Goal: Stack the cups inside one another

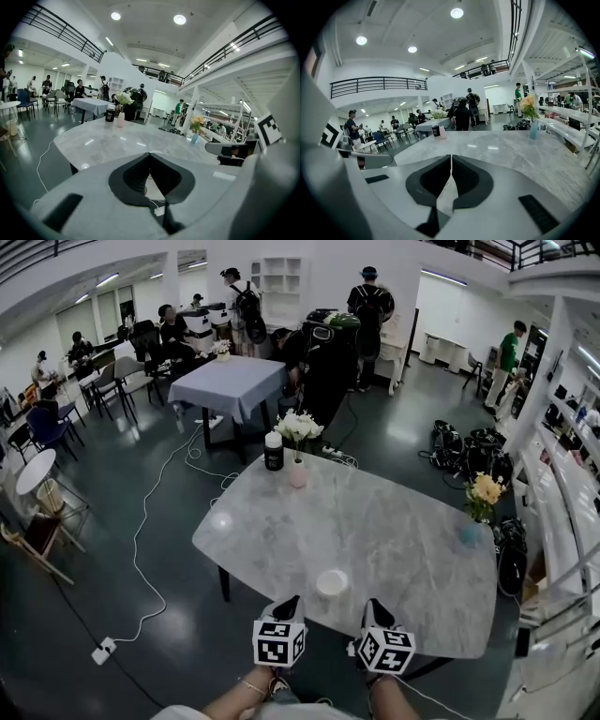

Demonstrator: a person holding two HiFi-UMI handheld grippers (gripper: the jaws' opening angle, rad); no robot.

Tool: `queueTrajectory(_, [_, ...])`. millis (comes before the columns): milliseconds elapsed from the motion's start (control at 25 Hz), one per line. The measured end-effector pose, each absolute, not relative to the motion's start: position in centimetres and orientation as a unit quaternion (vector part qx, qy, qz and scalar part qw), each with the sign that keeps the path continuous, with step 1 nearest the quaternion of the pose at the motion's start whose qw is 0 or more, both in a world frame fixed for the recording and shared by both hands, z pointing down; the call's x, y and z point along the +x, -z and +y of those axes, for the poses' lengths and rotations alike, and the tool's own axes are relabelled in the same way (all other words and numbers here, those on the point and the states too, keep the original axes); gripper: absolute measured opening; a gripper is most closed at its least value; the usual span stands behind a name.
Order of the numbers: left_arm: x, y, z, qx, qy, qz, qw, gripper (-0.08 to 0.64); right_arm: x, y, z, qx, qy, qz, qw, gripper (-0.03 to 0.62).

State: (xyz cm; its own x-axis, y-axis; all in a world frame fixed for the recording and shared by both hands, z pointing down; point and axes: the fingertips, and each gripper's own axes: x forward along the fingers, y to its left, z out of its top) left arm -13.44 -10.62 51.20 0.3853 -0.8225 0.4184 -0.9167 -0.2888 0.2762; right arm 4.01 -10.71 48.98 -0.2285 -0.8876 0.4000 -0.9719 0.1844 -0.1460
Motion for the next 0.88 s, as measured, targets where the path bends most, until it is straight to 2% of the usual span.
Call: queueTrajectory(880, [-10.5,-50.9,-7.2,0.792,-0.118,-0.552,0.233,-0.003,7.0,-49.0,-6.7,0.607,-0.205,-0.763,0.086,0.014])
